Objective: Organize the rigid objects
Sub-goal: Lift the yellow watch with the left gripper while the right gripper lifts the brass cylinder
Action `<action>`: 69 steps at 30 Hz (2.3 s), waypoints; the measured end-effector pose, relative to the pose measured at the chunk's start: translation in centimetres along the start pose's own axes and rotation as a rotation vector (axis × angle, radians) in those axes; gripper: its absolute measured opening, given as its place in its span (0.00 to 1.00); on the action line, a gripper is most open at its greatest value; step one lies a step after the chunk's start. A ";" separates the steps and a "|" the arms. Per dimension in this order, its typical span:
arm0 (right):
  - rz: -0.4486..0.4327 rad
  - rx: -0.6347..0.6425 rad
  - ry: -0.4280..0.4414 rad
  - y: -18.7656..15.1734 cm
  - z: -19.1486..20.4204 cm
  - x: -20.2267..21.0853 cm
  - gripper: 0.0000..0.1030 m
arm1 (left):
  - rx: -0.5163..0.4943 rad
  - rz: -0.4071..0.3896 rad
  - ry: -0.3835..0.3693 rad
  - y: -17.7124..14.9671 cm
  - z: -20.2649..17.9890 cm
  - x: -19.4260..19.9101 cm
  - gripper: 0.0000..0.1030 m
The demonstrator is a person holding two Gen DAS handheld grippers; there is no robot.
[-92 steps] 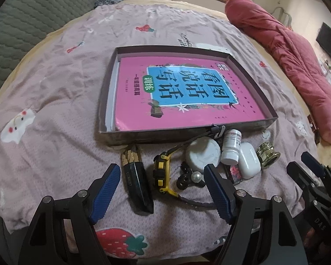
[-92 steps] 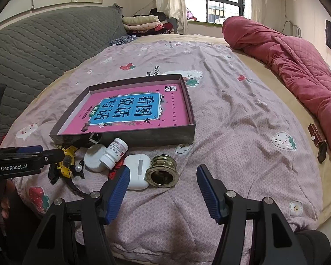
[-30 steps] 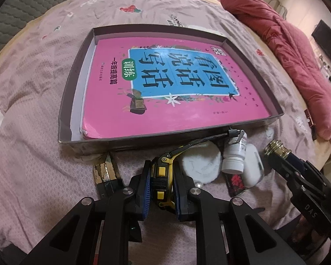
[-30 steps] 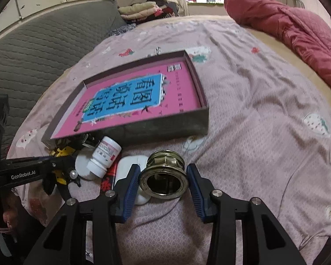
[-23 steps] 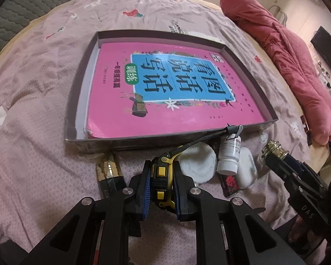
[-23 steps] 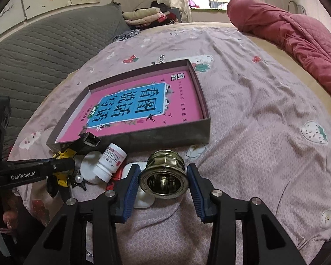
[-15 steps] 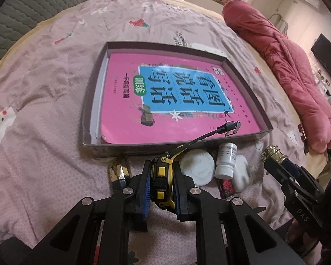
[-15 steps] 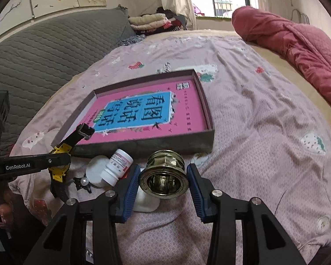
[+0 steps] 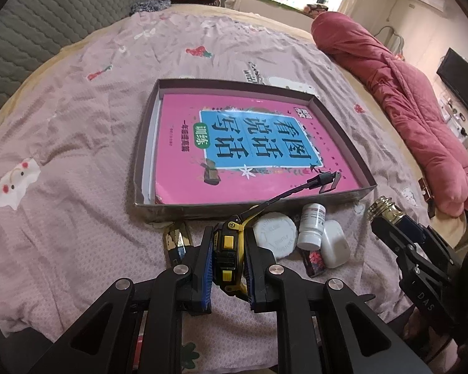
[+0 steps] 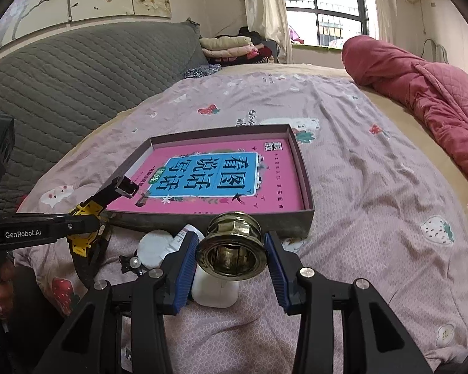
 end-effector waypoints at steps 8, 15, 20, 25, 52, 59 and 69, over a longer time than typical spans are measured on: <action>-0.025 0.009 -0.003 0.5 0.0 0.3 0.43 | 0.001 -0.062 0.013 1.2 0.1 1.2 0.17; -0.051 0.002 -0.015 1.2 -0.5 0.5 0.43 | 0.019 -0.118 0.020 2.4 0.5 2.2 0.17; -0.072 -0.010 -0.020 1.8 -1.0 0.7 0.43 | 0.020 -0.174 0.030 3.4 0.5 3.4 0.17; -0.094 -0.008 -0.019 2.4 -1.1 0.8 0.43 | 0.021 -0.190 0.040 3.6 0.5 3.7 0.17; -0.162 0.036 -0.042 5.6 -2.2 -1.1 0.43 | 0.063 -0.242 0.098 7.7 1.5 1.7 0.17; -0.168 0.038 -0.047 6.0 -2.5 -1.5 0.43 | 0.058 -0.224 0.109 8.9 1.5 0.5 0.17; -0.194 0.038 -0.056 6.9 -3.2 -1.7 0.43 | 0.056 -0.210 0.125 10.0 1.7 -0.5 0.17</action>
Point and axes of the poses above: each gripper's, at about its wrist camera, not at the fingertips, and x roughly against the way its jaws point, z to its left, y to its top, the point moved 8 cm from there along -x, roughly the way its jaws point, and after that the axes turned 4 degrees about x, right-handed, at the moved point
